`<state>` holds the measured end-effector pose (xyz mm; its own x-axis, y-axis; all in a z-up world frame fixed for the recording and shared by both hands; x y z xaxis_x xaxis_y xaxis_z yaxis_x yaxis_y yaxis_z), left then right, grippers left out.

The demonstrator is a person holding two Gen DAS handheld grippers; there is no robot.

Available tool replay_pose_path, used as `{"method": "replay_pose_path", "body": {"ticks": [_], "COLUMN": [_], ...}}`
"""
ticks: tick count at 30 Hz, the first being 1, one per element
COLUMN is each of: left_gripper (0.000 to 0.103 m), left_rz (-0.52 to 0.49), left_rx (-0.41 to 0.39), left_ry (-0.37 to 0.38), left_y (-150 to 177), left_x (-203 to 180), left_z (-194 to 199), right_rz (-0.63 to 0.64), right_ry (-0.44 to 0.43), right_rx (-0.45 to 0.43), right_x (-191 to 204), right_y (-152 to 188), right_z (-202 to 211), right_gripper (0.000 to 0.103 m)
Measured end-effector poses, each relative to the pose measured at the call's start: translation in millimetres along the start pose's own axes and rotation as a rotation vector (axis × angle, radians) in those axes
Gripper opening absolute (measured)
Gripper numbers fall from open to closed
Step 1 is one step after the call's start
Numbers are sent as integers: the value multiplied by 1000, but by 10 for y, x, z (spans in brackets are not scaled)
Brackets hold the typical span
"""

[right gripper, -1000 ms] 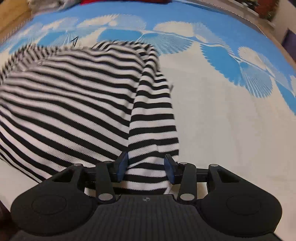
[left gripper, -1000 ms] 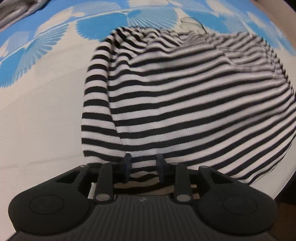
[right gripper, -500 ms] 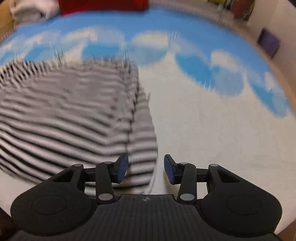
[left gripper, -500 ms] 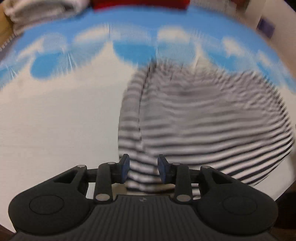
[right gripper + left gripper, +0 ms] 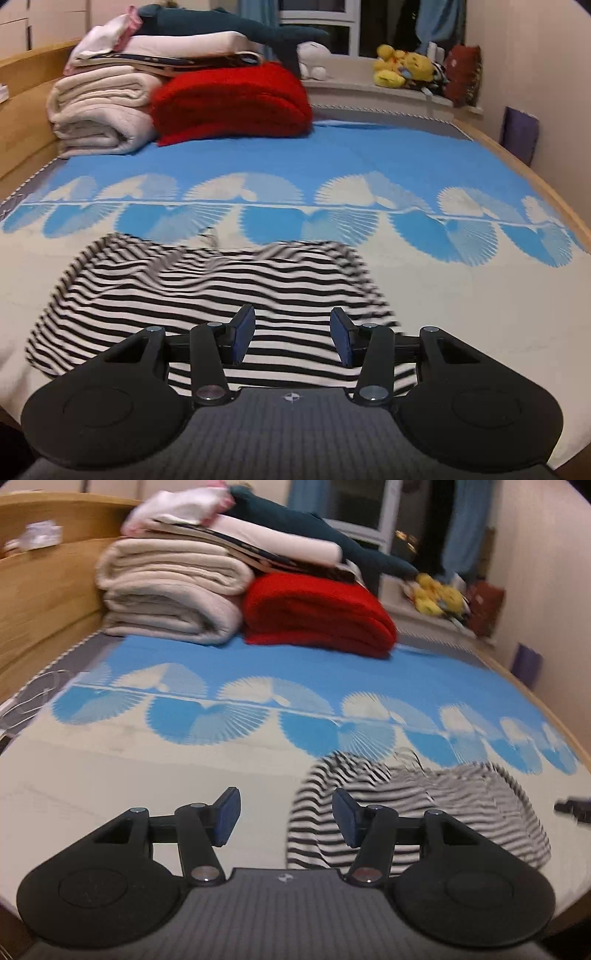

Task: Fold small clothes

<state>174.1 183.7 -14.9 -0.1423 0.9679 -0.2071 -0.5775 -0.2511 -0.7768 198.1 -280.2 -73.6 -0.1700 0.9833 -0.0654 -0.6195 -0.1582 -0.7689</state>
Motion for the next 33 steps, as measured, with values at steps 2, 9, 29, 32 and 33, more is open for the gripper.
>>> {"method": "replay_pose_path", "body": {"ticks": [2,9,29,32,33], "left_gripper": [61,62,62,62,62], "left_rz": [37,103,214,199,193], "left_rx": [-9,-89,-152,-147,-146], "left_ry": [-1,7,-36,-36,-39], "left_y": [-33,8,-115,-116,-115], "left_x": [88,265,664,657,656], "left_z": [83,571,691,676,672], "right_rz": [5,105,405,463,480], "right_ry": [-12,-50,-500,-512,-515], "right_rx": [0,46,56,80,93], "right_x": [224,1021,3401,3584,3621], "right_y": [-21,-3,280,404,445], "right_z": [-20,-243,-696,-778,-816], "right_gripper": [41,13,22,33,36]}}
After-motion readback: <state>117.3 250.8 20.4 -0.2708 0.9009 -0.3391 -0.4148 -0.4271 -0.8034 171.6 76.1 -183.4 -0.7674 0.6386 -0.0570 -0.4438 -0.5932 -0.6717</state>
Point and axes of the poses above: each gripper's, at about its wrist camera, not at the fingertips, and z roughly against the way its jaws point, x to its left, y to its underside, the point moved 8 cm from there along -z, roughly the way its jaws point, and after that the axes turned 7 degrees about z, right-handed, at the moved point
